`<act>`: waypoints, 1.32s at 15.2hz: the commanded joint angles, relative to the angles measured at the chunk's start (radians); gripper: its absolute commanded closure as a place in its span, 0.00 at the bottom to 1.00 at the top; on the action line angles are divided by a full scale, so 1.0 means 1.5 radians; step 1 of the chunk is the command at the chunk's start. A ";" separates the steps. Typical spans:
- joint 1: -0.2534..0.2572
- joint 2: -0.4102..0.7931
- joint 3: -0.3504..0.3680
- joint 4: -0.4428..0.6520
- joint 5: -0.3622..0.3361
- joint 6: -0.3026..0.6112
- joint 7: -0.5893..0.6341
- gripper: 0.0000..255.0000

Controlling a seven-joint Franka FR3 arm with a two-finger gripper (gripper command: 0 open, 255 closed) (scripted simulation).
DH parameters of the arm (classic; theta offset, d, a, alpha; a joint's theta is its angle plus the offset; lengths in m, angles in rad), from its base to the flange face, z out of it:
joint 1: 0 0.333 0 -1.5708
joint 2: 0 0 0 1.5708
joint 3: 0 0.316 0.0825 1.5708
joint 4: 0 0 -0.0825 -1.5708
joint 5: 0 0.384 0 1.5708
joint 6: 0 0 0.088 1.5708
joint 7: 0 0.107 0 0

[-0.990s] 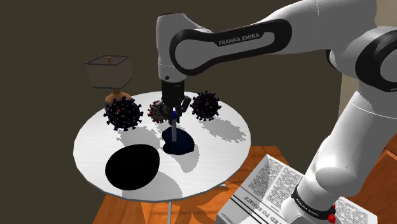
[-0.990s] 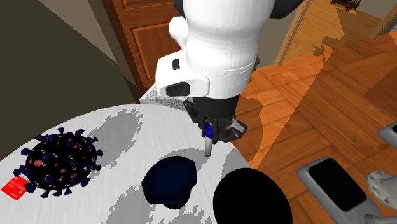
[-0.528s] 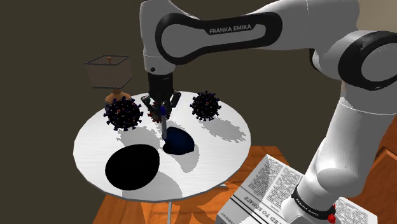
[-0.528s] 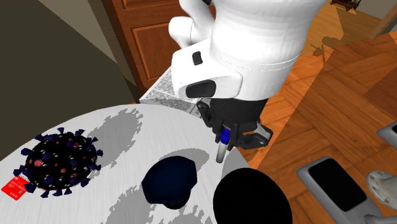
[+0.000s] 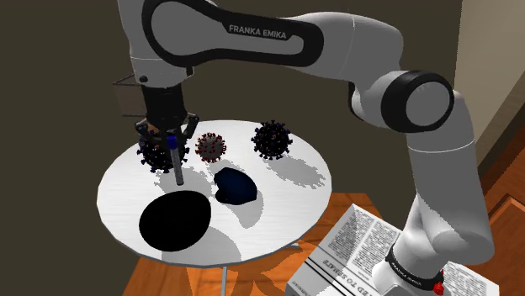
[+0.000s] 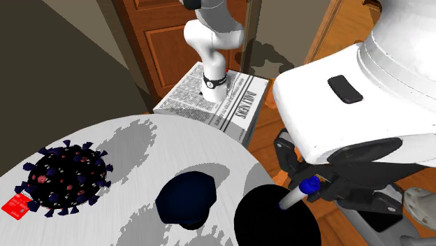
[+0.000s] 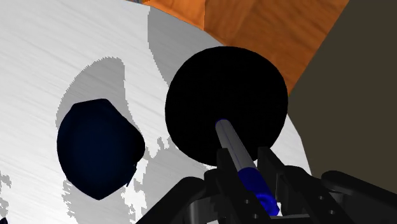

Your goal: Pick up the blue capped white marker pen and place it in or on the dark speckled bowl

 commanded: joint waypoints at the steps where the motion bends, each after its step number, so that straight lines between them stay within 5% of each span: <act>1: 0.063 0.096 -0.011 0.162 -0.040 -0.067 0.009 1.00; 20: -0.007 0.030 -0.005 -0.128 -0.014 0.150 0.024 1.00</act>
